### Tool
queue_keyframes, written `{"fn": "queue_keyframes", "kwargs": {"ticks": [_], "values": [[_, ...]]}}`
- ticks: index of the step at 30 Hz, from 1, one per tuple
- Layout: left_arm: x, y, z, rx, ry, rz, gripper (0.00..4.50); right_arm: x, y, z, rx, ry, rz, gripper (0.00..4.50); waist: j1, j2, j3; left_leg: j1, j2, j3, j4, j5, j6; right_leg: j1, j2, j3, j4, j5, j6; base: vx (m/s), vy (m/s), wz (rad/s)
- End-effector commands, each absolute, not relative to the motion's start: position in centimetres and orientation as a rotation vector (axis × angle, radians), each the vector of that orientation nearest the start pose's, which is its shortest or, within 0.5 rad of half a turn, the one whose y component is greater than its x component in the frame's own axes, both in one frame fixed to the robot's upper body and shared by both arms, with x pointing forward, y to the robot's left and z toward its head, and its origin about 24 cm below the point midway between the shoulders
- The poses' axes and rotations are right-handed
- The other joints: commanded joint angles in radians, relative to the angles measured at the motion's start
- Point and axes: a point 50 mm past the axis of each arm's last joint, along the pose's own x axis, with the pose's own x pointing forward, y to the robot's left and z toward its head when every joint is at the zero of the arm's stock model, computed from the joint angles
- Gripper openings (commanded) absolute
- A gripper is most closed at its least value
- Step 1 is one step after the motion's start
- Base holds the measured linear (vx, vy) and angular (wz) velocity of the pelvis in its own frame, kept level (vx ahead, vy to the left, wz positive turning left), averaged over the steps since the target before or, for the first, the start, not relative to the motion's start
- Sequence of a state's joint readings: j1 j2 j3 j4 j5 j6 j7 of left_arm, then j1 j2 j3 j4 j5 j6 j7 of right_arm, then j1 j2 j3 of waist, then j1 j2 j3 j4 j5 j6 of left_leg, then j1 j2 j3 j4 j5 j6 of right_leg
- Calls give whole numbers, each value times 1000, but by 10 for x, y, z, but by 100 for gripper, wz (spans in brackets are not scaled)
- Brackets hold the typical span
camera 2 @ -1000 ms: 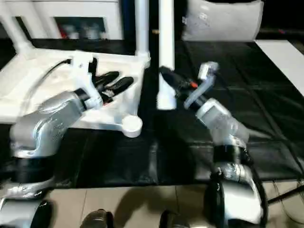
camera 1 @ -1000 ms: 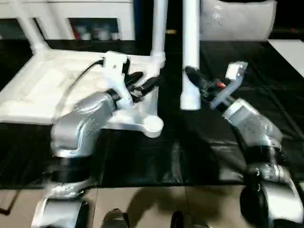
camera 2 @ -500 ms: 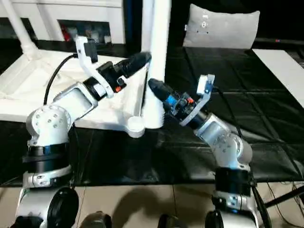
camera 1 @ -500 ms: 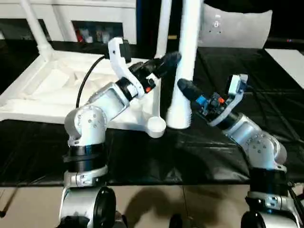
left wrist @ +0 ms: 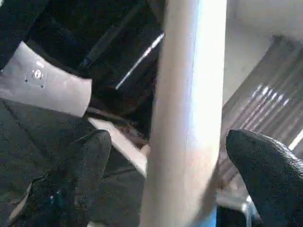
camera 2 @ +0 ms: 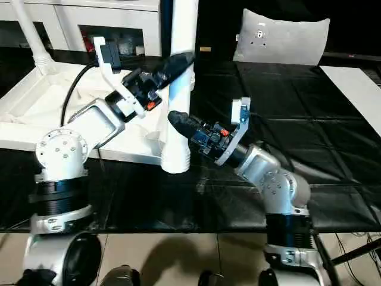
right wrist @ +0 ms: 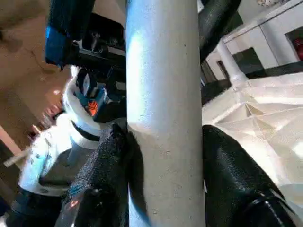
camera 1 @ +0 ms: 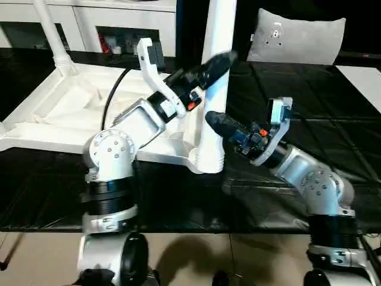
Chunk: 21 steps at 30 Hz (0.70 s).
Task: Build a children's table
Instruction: Pick table leg
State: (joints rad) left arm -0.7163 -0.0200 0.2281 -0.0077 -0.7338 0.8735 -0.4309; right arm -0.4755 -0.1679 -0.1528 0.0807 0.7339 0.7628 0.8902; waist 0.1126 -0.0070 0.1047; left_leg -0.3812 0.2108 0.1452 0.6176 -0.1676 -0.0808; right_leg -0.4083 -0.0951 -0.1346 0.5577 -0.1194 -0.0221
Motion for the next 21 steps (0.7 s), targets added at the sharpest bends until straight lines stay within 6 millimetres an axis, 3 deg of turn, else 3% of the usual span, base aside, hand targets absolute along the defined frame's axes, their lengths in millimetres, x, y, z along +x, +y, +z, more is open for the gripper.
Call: {"fn": "queue_keyframes", "kwargs": {"ticks": [1,7,9,21], "values": [[318,70,200,-572,26,-1000,450,302,-122,135,595,62,1150,182,2,0,-105,24,15,0,-87,-317,-7,55,-59,27,-84,-528,-15,0,0,0],[313,68,198,-484,4,-1025,408,303,-123,135,560,70,1148,182,2,-2,-107,20,18,2,-87,-284,-6,58,-60,35,-70,-466,-57,0,0,0],[311,68,197,-477,-8,-1030,375,303,-123,134,549,77,1146,182,2,-2,-108,21,17,6,-86,-270,-5,56,-59,40,-67,-450,-65,0,0,0],[317,75,192,-463,-21,-966,280,303,-122,131,512,85,1148,182,2,-6,-111,17,14,9,-86,-242,-3,61,-55,46,-59,-419,-83,0,0,0]]}}
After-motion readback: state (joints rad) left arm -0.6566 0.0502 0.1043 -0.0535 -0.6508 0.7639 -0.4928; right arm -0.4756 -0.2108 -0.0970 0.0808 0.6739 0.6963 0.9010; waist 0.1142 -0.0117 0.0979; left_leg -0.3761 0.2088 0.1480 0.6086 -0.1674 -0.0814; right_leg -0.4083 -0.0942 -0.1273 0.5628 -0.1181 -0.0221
